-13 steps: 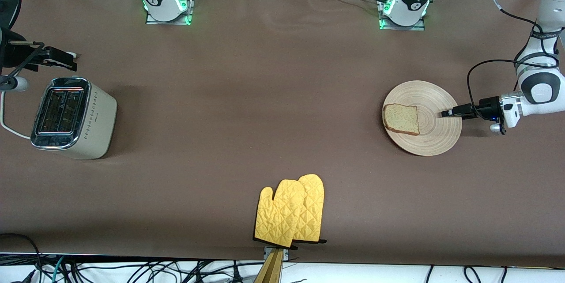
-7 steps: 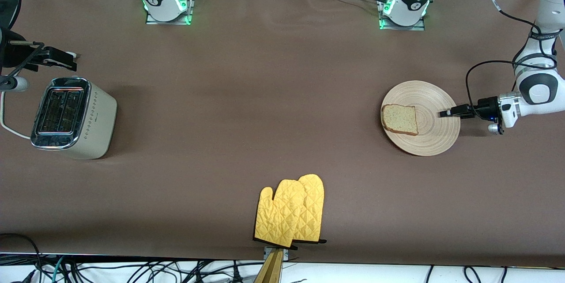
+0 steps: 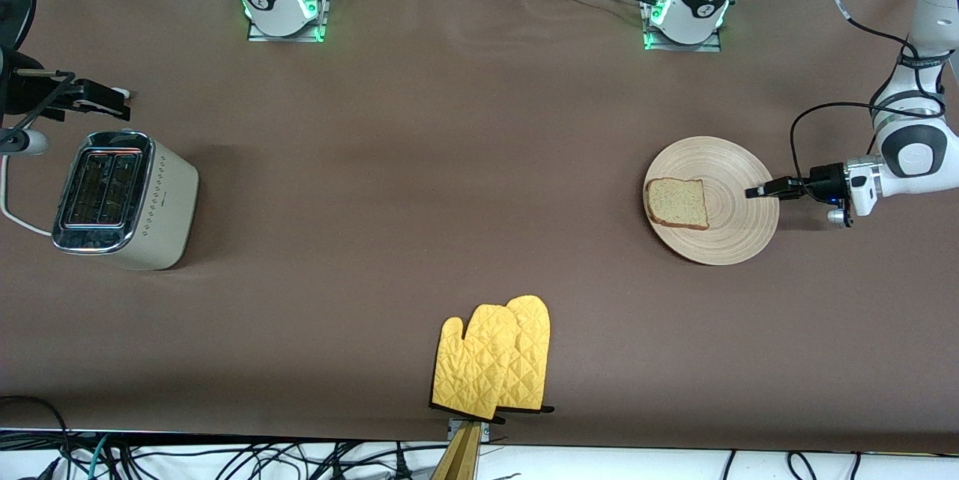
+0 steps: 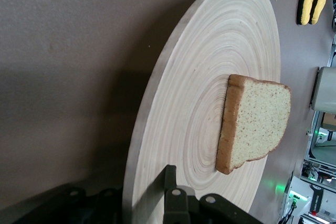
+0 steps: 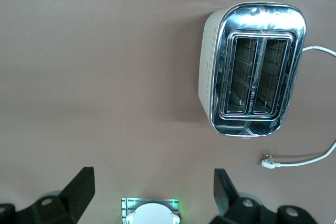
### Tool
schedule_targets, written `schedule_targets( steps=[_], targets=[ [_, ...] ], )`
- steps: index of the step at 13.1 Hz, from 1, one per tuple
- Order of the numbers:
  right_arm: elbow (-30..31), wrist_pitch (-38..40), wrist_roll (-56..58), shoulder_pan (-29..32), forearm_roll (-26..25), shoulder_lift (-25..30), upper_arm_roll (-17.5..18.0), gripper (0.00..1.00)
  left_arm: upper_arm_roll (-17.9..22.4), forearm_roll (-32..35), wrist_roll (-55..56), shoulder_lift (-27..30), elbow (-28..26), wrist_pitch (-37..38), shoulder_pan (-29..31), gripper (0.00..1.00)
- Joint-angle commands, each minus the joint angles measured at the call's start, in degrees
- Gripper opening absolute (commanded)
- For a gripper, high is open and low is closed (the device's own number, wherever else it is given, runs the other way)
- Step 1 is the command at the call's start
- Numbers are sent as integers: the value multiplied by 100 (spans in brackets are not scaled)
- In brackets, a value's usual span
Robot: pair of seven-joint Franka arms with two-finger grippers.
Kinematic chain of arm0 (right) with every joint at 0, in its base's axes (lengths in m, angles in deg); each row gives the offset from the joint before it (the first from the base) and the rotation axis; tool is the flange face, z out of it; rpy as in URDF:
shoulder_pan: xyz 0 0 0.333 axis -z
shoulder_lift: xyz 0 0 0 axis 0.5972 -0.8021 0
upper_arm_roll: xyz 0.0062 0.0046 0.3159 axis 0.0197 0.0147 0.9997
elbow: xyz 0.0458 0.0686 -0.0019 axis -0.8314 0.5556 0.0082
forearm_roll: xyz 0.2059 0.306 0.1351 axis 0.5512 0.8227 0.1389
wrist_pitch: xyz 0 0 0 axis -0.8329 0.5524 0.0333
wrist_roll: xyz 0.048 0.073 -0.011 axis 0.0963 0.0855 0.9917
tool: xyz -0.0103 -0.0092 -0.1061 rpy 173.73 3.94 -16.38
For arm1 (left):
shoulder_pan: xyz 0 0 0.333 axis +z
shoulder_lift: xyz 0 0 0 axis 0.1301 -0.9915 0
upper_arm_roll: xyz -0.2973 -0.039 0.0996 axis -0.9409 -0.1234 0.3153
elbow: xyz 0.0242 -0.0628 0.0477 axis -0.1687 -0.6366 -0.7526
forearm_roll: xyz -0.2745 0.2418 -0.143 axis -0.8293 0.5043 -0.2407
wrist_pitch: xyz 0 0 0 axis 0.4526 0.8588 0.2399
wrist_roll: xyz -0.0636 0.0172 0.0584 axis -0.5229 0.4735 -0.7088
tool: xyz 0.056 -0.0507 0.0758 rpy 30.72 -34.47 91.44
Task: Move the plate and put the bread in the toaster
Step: 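Lower the left gripper and close it on the plate rim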
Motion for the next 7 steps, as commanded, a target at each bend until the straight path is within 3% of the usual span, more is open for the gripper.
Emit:
schedule_targets(
  steps=[1, 2, 7],
  targets=[
    [-150, 20, 33, 40, 92, -60, 8, 100, 42, -148, -12, -102, 41, -71, -37, 4],
    [-150, 20, 42, 40, 92, -60, 8, 100, 42, -148, -21, -102, 33, -71, -37, 0],
    [-150, 20, 42, 40, 92, -60, 8, 100, 34, -174, -38, -111, 41, -79, -37, 0]
  ],
)
